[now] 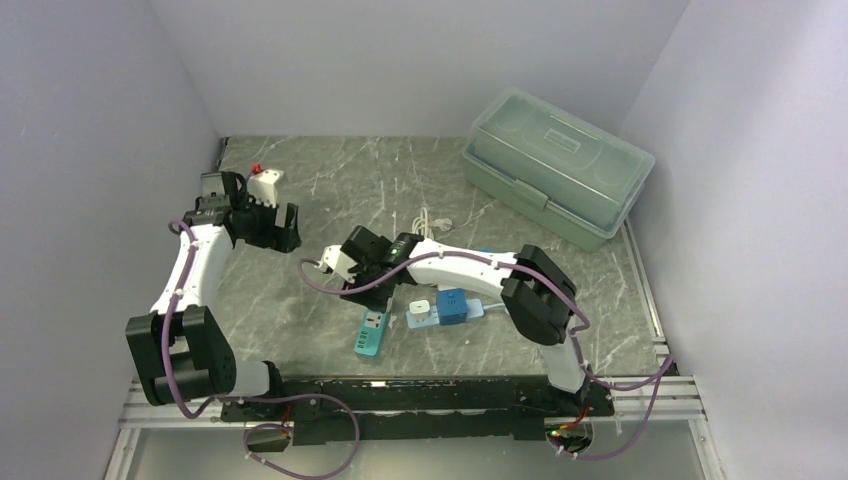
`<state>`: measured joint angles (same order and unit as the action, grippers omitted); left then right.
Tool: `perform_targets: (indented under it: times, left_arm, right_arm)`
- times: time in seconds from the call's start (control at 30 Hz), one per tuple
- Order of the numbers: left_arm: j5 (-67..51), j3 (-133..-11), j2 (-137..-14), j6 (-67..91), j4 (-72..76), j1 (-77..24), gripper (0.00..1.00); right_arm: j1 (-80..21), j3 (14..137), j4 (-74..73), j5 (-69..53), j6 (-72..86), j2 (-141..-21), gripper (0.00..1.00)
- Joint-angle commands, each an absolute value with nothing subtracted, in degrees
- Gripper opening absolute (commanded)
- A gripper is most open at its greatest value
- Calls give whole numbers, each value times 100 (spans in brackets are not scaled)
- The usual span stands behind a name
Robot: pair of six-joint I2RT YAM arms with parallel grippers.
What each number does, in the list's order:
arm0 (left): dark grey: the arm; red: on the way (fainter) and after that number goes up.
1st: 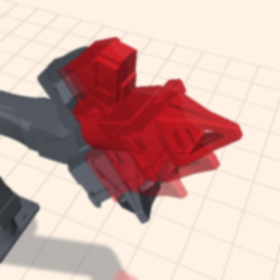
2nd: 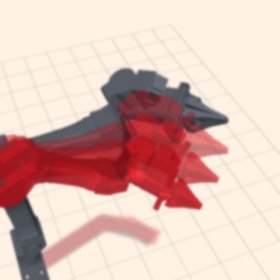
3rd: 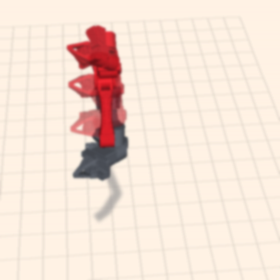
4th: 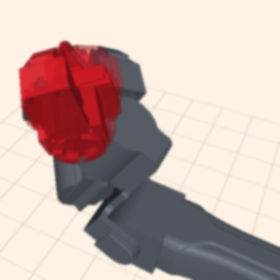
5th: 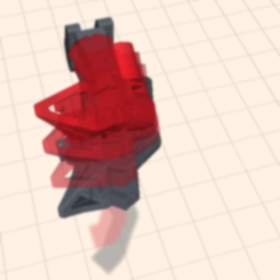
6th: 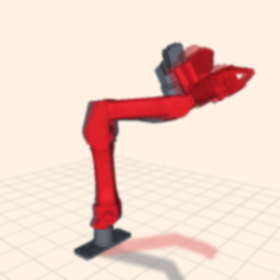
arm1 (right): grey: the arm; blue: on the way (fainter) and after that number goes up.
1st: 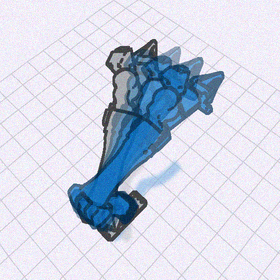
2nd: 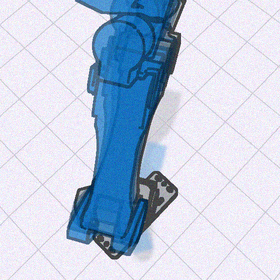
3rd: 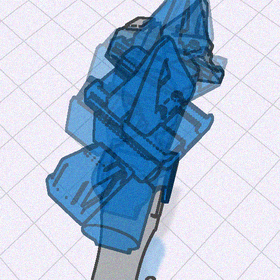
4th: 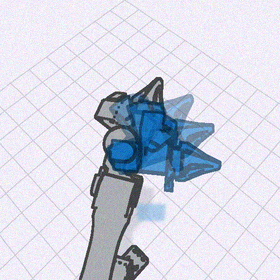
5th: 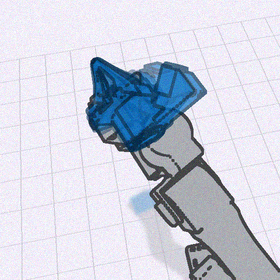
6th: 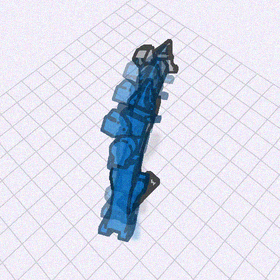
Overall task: Insert the plug
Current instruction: Insert the plug into the socket.
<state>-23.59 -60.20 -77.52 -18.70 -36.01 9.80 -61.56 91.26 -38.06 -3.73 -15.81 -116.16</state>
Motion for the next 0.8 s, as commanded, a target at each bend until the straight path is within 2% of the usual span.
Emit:
perform_targets:
  times: [0.0, 0.27, 0.43, 0.77]
  left_arm:
    - [-2362, -6290, -7743, -1793, -3478, 1044, 100]
    - [-2436, -6442, -7726, -1770, -3540, 1095, 100]
    - [-2415, -6475, -7711, -1818, -3564, 1120, 100]
    - [-2458, -6767, -7741, -1893, -3720, 1255, 100]
  right_arm:
    - [-6205, 8334, -3695, -557, -1327, -11738, 0]
    - [-6198, 7489, -3270, -586, -1096, -11452, 0]
    - [-6176, 6981, -2431, -912, -563, -11213, 0]
    - [-6215, 7862, -1520, -932, -133, -11480, 0]
